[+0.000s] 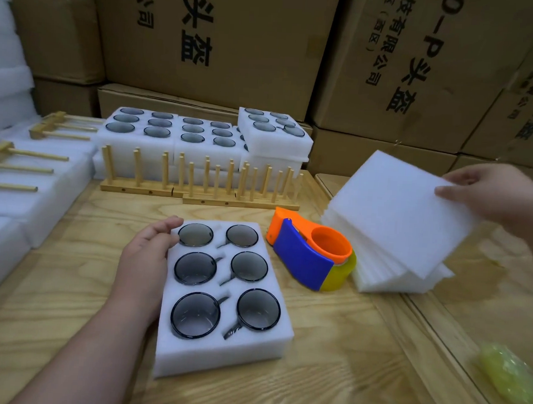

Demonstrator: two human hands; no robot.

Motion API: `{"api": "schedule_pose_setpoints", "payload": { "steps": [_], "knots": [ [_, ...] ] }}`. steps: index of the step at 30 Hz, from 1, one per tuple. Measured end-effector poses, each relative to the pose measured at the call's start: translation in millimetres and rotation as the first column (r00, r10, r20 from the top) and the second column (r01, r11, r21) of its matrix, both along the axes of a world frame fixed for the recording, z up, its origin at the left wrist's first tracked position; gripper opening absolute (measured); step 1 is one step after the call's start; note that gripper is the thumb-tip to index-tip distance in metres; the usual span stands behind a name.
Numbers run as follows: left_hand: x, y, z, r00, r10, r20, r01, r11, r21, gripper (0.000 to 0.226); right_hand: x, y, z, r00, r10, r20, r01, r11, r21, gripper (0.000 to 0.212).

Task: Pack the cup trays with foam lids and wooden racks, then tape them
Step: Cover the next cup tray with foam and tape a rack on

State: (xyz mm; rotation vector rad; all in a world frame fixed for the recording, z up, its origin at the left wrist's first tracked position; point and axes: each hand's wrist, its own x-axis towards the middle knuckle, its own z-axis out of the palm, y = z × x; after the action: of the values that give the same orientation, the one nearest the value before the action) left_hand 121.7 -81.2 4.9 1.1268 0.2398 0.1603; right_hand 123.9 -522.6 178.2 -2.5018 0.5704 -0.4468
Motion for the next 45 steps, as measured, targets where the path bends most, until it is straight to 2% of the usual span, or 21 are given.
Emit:
{"api": "schedule_pose_setpoints", "payload": {
  "steps": [6,10,14,18,21,26,29,32,34,38,41,45],
  "knots": [
    [2.2,-0.2,-2.0,1.0,0.002,-0.006,-0.002,0.999,-0.046,0.032,4.7,3.7,22.8,0.986,0.018,0.166,-0.027,0.998,0.053,0.019],
    [2.9,1.5,-2.8,1.0,-0.009,-0.011,0.008,0.998,-0.056,0.032,6.8,24.2,25.2,0.954,0.063,0.294,-0.14,0.958,0.249,0.02],
    [2.5,2.1,-2.7,1.0,-0.004,-0.007,0.004,0.999,-0.049,0.032,-1.7,67.8,17.1,0.929,0.111,0.352,-0.287,0.817,0.501,0.016],
    [1.8,2.1,-1.8,1.0,-0.004,-0.009,0.004,0.999,-0.032,0.033,-17.6,126.0,-8.3,0.906,0.294,0.305,-0.423,0.643,0.638,0.022],
    [1.8,1.9,-1.8,1.0,0.002,-0.004,-0.003,0.999,-0.036,0.033,-24.2,160.4,-38.8,0.913,0.327,0.245,-0.403,0.616,0.677,0.024],
    [0.6,2.1,0.3,1.0,-0.028,0.003,0.028,0.997,-0.075,0.028,-34.9,201.3,-89.2,0.951,0.261,0.165,-0.289,0.57,0.769,0.013],
    [-0.3,3.2,1.3,0.999,-0.042,0.011,0.042,0.995,-0.086,0.027,-39.0,213.4,-112.7,0.961,0.223,0.163,-0.269,0.623,0.734,0.013],
    [1.5,2.5,0.6,1.0,-0.024,0.018,0.025,0.998,-0.062,0.027,-44.8,216.0,-126.3,0.943,0.289,0.165,-0.323,0.677,0.661,0.007],
    [4.1,2.7,-0.3,1.0,0.0,0.022,0.002,0.995,-0.1,0.027,-45.4,216.5,-131.6,0.934,0.315,0.167,-0.345,0.679,0.648,0.022],
    [6.8,4.2,-2.5,0.999,-0.004,0.044,0.008,0.994,-0.111,0.04,-35.8,220.9,-140.1,0.96,0.216,0.178,-0.276,0.615,0.739,0.029],
    [7.9,5.3,-7.5,0.998,-0.026,0.054,0.029,0.998,-0.057,0.052,-28.3,228.1,-152.1,0.956,0.222,0.192,-0.285,0.545,0.789,0.03],
    [9.6,5.4,-11.0,0.994,-0.072,0.084,0.074,0.997,-0.021,0.064,-23.2,237.9,-166.7,0.95,0.165,0.266,-0.313,0.469,0.826,0.016]
  ]
}}
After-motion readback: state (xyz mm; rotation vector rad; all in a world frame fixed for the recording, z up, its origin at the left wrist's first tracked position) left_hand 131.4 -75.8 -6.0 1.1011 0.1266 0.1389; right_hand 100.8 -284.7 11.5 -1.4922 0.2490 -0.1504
